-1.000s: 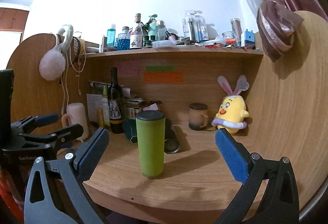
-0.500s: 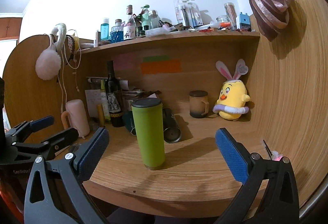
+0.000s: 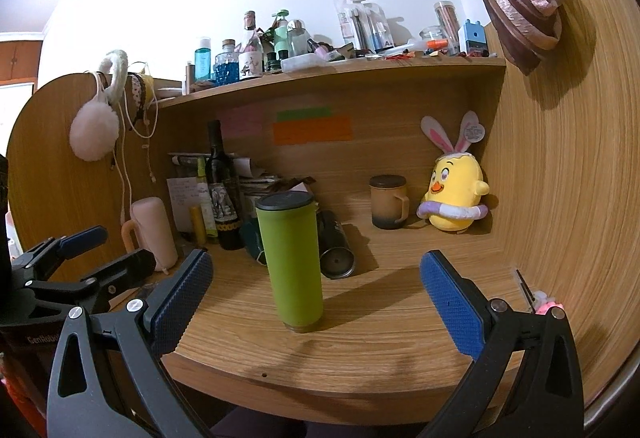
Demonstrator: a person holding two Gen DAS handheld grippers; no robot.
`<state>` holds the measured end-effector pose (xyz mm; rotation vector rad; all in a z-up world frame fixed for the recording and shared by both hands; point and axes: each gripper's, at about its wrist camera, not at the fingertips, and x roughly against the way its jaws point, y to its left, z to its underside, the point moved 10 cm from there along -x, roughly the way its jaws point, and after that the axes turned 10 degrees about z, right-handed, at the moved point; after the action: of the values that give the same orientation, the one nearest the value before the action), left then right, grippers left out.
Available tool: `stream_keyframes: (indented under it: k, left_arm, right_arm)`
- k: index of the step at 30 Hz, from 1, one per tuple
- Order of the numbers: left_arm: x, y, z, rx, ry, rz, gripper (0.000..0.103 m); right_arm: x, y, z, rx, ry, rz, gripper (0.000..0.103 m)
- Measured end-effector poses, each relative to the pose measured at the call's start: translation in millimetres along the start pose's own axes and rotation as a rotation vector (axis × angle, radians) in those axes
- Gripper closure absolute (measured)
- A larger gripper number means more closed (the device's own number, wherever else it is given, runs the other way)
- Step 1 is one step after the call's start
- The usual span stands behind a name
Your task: Flip cup upside down
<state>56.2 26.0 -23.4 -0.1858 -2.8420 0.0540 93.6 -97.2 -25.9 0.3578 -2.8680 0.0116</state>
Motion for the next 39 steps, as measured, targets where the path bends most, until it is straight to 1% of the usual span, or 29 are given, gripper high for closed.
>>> stream_keyframes:
  k: [27, 39]
  left_arm:
    - [3.7, -2.0, -5.4, 0.000, -0.016, 0.009, 0.000]
    - [-0.5, -3.3, -2.6, 0.014, -0.003, 0.028, 0.000]
  right_arm:
    - [2.5, 2.8, -2.8, -0.010, -0.007, 0.000, 0.000]
    - [2.8, 4.7, -3.8, -0.013, -0.007, -0.002, 0.000]
